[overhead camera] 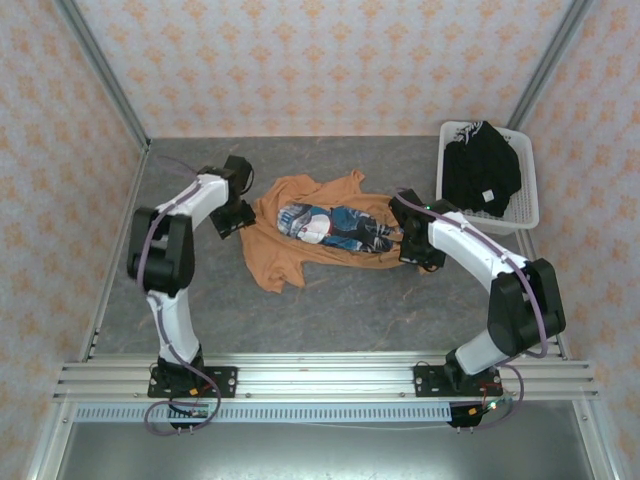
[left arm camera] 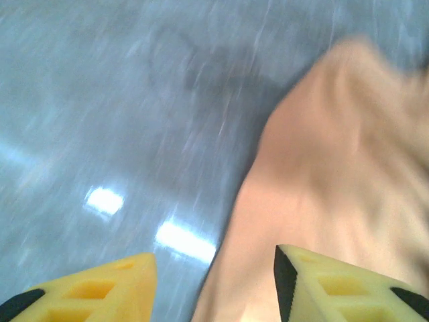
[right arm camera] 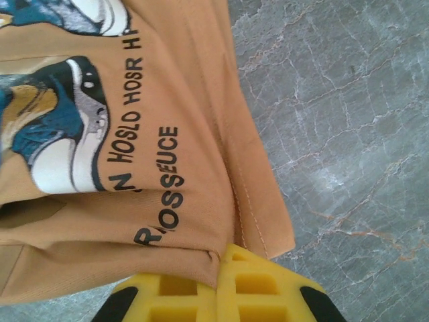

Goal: Fold and stack the t-shirts

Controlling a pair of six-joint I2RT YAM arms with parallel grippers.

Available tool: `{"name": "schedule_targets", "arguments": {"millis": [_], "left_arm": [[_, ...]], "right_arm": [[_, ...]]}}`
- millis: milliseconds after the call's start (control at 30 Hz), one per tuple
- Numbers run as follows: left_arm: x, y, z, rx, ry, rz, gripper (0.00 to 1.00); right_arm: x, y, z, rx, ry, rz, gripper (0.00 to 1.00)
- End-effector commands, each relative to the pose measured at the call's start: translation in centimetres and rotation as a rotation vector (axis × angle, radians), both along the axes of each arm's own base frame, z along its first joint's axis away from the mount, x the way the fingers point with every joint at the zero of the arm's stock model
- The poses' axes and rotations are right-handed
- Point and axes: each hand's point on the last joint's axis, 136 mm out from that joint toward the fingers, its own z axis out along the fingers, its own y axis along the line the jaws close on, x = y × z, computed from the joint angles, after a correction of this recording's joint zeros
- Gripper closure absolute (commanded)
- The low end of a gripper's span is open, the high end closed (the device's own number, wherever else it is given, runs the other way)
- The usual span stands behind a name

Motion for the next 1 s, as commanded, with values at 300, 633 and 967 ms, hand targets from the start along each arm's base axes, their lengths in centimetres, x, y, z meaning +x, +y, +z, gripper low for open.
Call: {"name": "schedule_targets", "arguments": {"millis": [300, 633, 967], "left_arm": [[-14.7, -9.2, -0.5, -0.079, 0.043, -0.209, 0.48], [-12.6, -11.3, -2.9, -0.066, 0.072, -0.316, 0.44], [-11.7, -11.8, -5.2, -0.002, 0.107, -0.355, 0.53]], "right_arm": [[-0.1, 0.0, -0.1, 0.014, 0.001, -0.005, 1.00], [-0.6, -0.1, -0.4, 0.020, 0.006, -0.010, 1.00], [-0.7, 0.0, -0.6, 0.026, 0.011, -0.008, 1.00]]}}
